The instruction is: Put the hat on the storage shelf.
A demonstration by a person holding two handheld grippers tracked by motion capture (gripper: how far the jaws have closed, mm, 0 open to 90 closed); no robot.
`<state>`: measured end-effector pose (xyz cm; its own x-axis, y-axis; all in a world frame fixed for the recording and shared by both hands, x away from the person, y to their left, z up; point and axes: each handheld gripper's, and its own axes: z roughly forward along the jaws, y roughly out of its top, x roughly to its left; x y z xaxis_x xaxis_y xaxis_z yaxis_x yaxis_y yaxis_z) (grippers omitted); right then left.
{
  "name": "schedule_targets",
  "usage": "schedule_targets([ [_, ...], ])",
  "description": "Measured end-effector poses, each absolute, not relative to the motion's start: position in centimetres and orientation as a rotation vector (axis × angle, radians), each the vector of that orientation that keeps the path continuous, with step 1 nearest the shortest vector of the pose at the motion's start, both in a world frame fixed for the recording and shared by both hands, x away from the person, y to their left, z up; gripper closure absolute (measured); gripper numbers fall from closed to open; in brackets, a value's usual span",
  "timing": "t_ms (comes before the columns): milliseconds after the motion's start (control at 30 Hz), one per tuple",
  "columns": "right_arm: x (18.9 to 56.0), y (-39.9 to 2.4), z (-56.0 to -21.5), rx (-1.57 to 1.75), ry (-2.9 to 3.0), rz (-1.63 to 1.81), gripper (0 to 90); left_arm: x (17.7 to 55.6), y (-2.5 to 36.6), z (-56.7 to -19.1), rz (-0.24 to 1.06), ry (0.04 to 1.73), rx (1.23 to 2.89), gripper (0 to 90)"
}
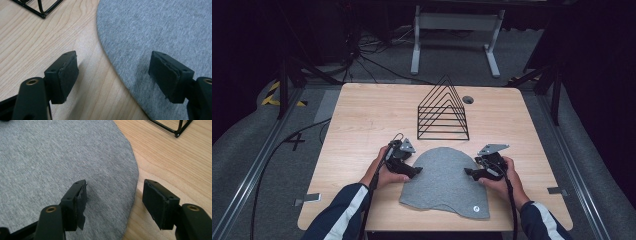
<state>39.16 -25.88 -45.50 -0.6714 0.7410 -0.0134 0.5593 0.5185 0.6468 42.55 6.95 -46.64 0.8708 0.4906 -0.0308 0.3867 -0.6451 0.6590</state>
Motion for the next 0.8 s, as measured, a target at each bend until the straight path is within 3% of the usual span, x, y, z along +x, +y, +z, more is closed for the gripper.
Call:
schedule_targets([
  [100,39.0,-25.9,-45.5,1.089,2.473,0.898,39.1,42.1,6.8,-46.7,0.207,0.634,2.345,24.1],
  [233,38.6,-25.7,-45.4,1.078,2.489,0.903,51.3,41.3,6.4,-46.5,0.198,0.613,2.356,27.8],
  [267,38.6,-25.6,-45.3,1.076,2.495,0.901,54.0,41.1,6.3,-46.4,0.192,0.616,2.362,34.7],
  [433,38.5,-25.6,-45.2,1.066,2.515,0.923,64.8,40.9,6.2,-46.2,0.165,0.592,2.361,45.4],
  [500,38.4,-25.6,-45.3,1.058,2.526,0.949,74.8,40.8,6.1,-46.1,0.146,0.578,2.365,57.7],
  [567,38.3,-25.6,-45.4,1.059,2.537,0.972,78.9,40.8,6.1,-46.1,0.137,0.585,2.357,65.9],
  [600,38.3,-25.6,-45.4,1.059,2.537,0.972,78.9,40.8,6.1,-46.1,0.127,0.585,2.354,65.9],
  [633,38.3,-25.7,-45.4,1.058,2.538,0.983,80.8,40.9,6.2,-46.2,0.099,0.584,2.349,75.5],
  [800,38.1,-25.7,-45.2,1.027,2.545,0.981,84.3,40.7,6.1,-46.0,0.102,0.561,2.355,83.1],
])
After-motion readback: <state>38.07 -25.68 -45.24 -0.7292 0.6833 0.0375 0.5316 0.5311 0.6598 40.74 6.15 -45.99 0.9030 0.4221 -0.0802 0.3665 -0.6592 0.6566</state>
